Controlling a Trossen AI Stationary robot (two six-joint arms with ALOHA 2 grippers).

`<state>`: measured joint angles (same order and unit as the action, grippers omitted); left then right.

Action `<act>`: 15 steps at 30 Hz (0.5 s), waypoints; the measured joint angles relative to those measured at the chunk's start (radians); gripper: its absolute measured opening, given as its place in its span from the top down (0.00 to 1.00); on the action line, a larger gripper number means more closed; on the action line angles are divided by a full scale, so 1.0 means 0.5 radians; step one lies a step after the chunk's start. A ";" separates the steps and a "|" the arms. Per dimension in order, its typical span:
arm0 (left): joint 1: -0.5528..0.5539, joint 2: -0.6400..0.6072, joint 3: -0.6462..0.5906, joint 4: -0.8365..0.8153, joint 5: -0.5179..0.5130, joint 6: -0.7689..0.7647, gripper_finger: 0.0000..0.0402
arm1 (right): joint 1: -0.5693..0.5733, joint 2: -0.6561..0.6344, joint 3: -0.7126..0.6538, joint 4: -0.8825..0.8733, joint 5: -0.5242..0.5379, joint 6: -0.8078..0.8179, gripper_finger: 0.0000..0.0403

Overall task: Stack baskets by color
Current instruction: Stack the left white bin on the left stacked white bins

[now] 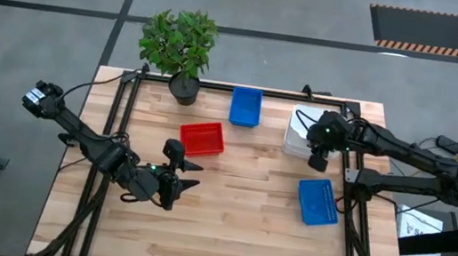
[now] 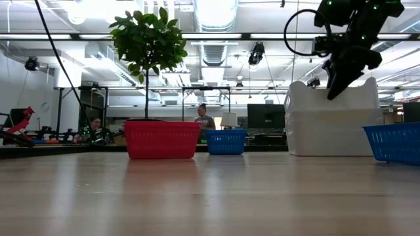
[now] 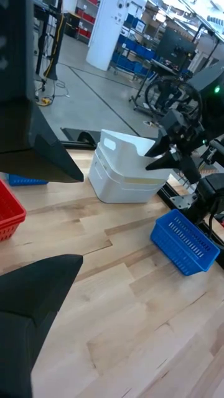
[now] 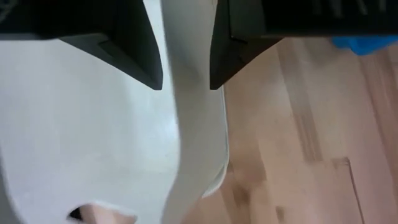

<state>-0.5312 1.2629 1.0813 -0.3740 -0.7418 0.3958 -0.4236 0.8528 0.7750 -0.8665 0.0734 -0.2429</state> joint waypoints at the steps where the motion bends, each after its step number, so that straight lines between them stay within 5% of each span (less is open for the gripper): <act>1: 0.000 0.000 0.000 0.000 0.000 0.000 0.54 | 0.000 0.000 0.022 -0.005 -0.001 0.043 0.68; 8: 0.004 0.000 0.000 0.000 -0.003 0.003 0.54 | 0.000 0.000 0.181 -0.151 -0.006 0.193 0.65; 15: 0.004 0.000 -0.001 -0.001 -0.011 0.005 0.54 | 0.000 0.028 0.106 -0.127 0.014 0.192 0.81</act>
<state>-0.5293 1.2629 1.0809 -0.3744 -0.7471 0.3985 -0.4236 0.8670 0.8282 -0.9302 0.0803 -0.1467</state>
